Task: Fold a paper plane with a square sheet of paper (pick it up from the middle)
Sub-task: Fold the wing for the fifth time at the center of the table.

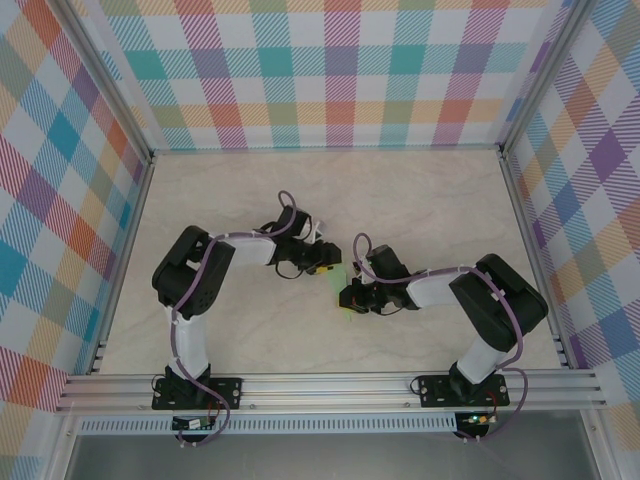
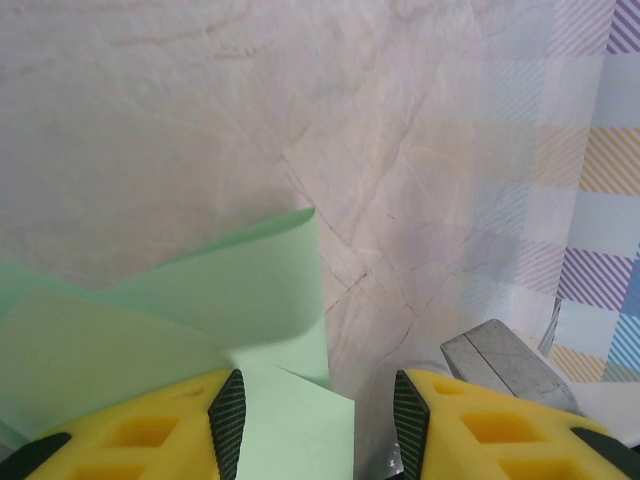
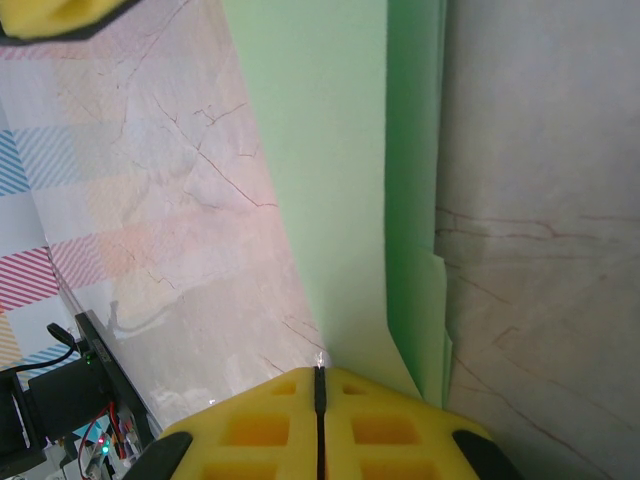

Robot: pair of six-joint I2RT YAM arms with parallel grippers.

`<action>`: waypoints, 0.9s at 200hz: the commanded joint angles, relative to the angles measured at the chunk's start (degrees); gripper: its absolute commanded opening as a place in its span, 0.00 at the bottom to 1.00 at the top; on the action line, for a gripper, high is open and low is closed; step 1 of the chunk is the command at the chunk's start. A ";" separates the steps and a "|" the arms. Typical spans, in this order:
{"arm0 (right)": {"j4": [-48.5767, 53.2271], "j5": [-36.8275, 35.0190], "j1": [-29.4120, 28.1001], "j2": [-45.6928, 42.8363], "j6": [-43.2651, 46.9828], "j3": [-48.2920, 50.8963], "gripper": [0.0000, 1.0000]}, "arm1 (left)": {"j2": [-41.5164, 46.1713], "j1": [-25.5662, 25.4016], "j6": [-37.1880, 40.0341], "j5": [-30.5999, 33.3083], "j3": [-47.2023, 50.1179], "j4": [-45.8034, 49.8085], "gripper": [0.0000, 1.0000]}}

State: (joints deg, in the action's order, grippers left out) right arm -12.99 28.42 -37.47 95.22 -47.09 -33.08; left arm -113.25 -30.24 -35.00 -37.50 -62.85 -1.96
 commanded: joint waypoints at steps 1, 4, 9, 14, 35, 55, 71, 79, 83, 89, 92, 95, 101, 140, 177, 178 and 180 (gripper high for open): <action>8.34 -1.40 0.03 2.60 1.33 1.68 0.08 | -3.18 3.97 4.25 5.54 -1.55 1.19 0.46; 8.34 -1.36 -0.03 2.65 1.35 1.70 0.08 | -3.34 4.17 4.30 5.37 -1.60 1.23 0.46; 8.29 -1.37 0.03 2.66 1.31 1.63 0.08 | -3.66 4.46 4.46 5.12 -1.88 1.27 0.46; 8.26 -1.35 -0.02 2.68 1.32 1.62 0.08 | -3.78 4.73 4.70 4.94 -2.00 1.38 0.46; 8.13 -1.29 0.12 2.72 1.13 1.70 0.08 | -4.47 6.07 5.29 4.34 -2.69 1.79 0.46; 7.98 -1.18 0.12 2.76 1.12 1.67 0.08 | -5.04 7.17 6.05 3.54 -3.78 2.44 0.46; 8.08 -1.18 0.13 2.66 1.12 1.53 0.08 | -5.54 7.82 7.00 3.31 -5.10 3.68 0.46; 8.07 -1.14 0.12 2.61 1.12 1.53 0.08 | -5.73 8.15 7.39 3.14 -5.76 4.19 0.46; 8.05 -1.10 0.12 2.60 1.04 1.53 0.08 | -5.87 8.33 7.56 3.05 -6.16 4.51 0.46; 7.99 -1.10 0.12 2.49 0.99 1.52 0.08 | -6.01 8.63 7.66 2.89 -6.75 5.05 0.46; 7.99 -1.09 0.12 2.43 0.95 1.44 0.08 | -6.09 8.74 7.71 2.73 -7.00 5.25 0.47; 8.02 -1.09 0.13 2.36 0.89 1.44 0.08 | -6.10 8.91 7.82 2.56 -7.31 5.42 0.47; 7.98 -1.11 0.12 2.34 0.88 1.40 0.08 | -6.02 9.17 7.87 2.30 -7.81 5.76 0.47; 7.98 -1.22 0.12 1.76 0.11 0.84 0.08 | -2.90 10.46 10.34 2.38 -12.43 11.81 0.47; 8.18 -2.24 0.12 1.20 -0.85 0.46 0.09 | 5.04 10.32 8.61 1.97 -10.14 13.03 0.46; 8.13 -2.28 0.12 1.24 -0.87 0.42 0.09 | 5.36 10.26 8.49 1.98 -9.94 12.94 0.46; 8.09 -2.31 0.12 1.25 -0.94 0.44 0.09 | 5.81 10.08 8.34 1.96 -9.51 12.83 0.45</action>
State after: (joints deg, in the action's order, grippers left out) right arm -12.32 28.53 -37.43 95.22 -47.35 -33.50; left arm -114.76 -20.12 -26.96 -35.29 -73.73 8.88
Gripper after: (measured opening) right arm 0.089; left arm 0.465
